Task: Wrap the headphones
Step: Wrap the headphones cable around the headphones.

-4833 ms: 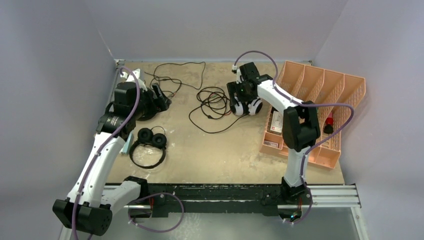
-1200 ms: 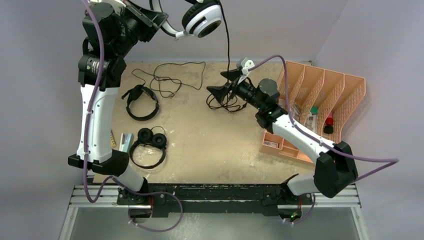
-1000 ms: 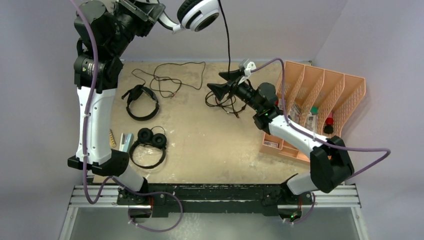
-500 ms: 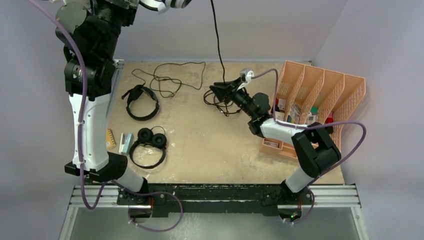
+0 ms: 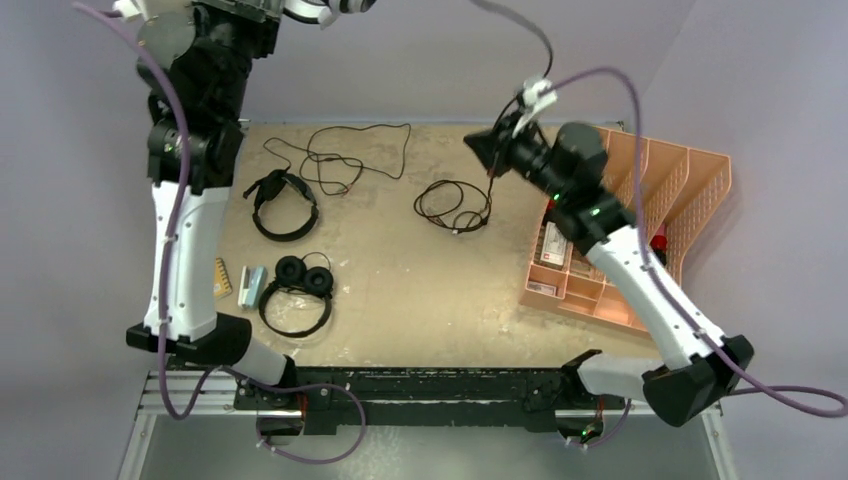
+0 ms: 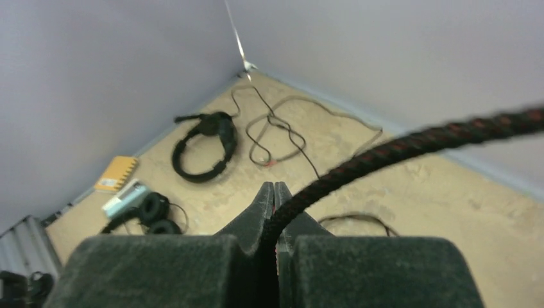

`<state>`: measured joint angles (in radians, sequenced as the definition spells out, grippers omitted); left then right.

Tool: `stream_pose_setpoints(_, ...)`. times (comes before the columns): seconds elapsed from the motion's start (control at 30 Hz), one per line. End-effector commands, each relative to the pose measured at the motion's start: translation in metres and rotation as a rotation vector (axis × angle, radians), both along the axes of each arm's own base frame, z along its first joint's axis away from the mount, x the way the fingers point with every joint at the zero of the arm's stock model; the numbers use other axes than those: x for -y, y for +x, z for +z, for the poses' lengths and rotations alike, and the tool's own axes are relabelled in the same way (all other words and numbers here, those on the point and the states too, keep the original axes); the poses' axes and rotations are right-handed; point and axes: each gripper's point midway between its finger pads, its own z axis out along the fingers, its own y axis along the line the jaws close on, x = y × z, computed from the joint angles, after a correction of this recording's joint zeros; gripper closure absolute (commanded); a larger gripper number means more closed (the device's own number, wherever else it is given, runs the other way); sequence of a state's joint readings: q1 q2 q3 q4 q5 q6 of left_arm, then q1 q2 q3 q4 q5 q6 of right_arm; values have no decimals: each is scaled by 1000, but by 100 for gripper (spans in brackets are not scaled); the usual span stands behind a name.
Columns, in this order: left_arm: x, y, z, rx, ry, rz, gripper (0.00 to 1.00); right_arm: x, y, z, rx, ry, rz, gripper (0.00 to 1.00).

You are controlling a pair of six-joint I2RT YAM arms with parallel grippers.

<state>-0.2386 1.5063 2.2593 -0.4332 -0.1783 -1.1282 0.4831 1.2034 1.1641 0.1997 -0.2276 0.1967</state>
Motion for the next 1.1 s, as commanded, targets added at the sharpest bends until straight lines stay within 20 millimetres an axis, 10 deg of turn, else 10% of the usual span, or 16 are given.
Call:
stream_pose_setpoints(0.0,8,25,3,52,-83,-76,100,15,-68,57,-116,-158,127,100)
stream_pose_setpoints(0.17,4,32,-17,13,-54,-51,100,5,-83,110,43,-45,210,99)
stream_pose_setpoints(0.37,-12,22,-43,-65,31,34,100,-25,-28,-1,-219,-152,223,100)
stream_pose_setpoints(0.53,12,26,-68,-100,82,-98,100,-34,-2,-74,-355,-202,192,100)
stream_pose_setpoints(1.07,75,41,-126,-141,55,-465,100,-35,27,-142,-492,-242,166,99)
